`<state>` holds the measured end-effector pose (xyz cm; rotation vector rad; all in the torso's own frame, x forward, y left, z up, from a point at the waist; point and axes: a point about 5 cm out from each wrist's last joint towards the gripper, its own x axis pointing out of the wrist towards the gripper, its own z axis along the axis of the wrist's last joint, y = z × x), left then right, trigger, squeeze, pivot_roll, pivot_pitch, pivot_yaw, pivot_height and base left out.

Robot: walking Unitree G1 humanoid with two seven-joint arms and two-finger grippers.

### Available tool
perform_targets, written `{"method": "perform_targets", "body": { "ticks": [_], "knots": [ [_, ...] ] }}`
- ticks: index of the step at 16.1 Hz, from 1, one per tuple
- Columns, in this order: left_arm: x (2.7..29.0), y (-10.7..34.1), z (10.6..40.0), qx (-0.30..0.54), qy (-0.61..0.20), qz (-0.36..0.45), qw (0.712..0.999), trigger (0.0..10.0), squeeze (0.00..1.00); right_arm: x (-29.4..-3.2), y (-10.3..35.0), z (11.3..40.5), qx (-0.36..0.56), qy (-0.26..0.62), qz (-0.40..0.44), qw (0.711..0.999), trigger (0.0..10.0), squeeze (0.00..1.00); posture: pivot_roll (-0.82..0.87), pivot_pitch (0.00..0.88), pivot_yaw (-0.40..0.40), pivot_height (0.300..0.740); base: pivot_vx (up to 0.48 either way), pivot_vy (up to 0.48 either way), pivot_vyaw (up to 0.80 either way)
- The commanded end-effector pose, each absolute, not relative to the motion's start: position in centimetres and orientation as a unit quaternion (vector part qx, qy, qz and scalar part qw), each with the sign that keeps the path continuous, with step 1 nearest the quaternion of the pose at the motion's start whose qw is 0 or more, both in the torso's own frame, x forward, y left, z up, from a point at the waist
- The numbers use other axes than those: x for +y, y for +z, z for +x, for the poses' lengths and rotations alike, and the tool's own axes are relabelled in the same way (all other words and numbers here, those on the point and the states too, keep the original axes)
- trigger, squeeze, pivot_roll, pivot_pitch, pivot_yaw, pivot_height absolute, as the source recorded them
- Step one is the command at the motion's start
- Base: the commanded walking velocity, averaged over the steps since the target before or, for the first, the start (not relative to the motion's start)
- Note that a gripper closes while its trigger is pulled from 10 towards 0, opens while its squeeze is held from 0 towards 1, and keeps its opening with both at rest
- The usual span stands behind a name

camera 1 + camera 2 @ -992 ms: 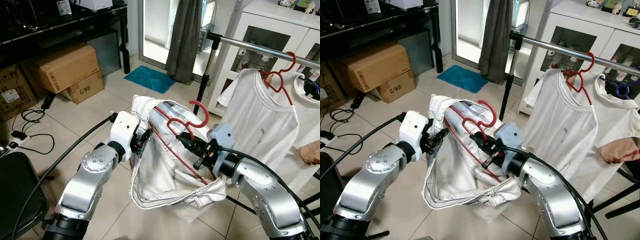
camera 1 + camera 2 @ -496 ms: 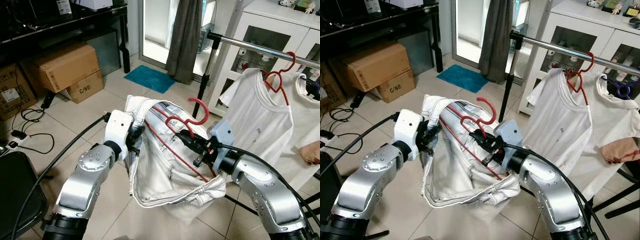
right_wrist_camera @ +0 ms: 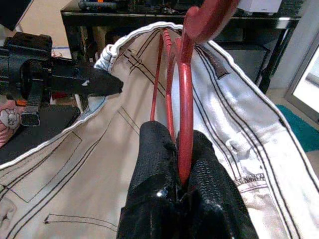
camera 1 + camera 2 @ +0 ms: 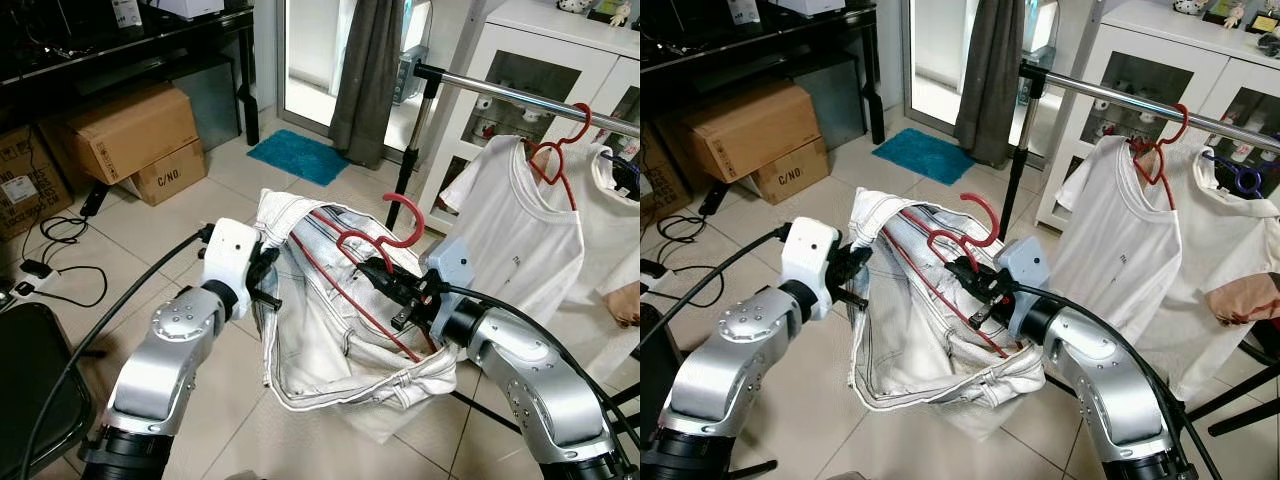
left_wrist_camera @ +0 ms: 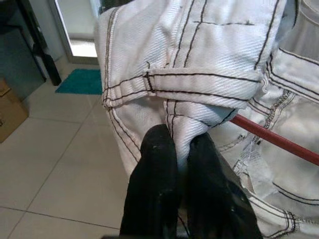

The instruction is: Hang hanger

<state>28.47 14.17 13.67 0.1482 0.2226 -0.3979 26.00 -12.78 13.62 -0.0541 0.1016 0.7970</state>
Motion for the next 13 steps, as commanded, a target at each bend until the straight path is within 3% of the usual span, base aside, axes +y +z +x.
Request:
{"method": "perform_targets", "body": {
  "ticks": [1,4,8,10,12,13],
  "knots": [
    [14.7,13.8,28.6,0.107,-0.195,0.067,0.973,0.0,0.00,-13.6,14.9,26.8,0.024,0.367,-0.043,0.929,0.0,0.00,-0.08,0.000,-0.050,0.740,0.000,0.000,0.00],
    [16.0,16.8,29.0,0.058,-0.193,0.095,0.975,0.0,0.00,-15.3,12.0,27.0,0.116,0.331,-0.098,0.931,0.0,0.00,-0.08,0.000,-0.053,0.740,0.000,0.000,0.00],
    [20.9,22.2,31.0,-0.021,-0.095,0.113,0.989,0.0,0.00,-15.9,11.1,26.0,0.142,0.360,-0.113,0.915,0.0,0.00,-0.08,0.000,-0.050,0.740,0.000,0.000,0.00],
    [23.4,23.7,31.9,-0.039,-0.046,0.119,0.991,0.0,0.00,-15.9,11.4,25.3,0.130,0.396,-0.103,0.903,0.0,0.00,-0.07,0.000,-0.050,0.740,0.000,0.000,0.00],
    [27.6,23.7,33.4,-0.025,0.042,0.117,0.992,0.0,0.00,-16.2,13.1,24.2,0.092,0.446,-0.033,0.890,0.0,0.00,-0.08,0.000,-0.045,0.740,0.000,0.000,0.00],
    [27.9,23.6,33.5,-0.022,0.052,0.117,0.992,0.0,0.00,-16.2,13.5,24.2,0.085,0.450,-0.019,0.889,0.0,0.00,-0.08,0.000,-0.045,0.740,0.000,0.000,0.00]
  ]
}}
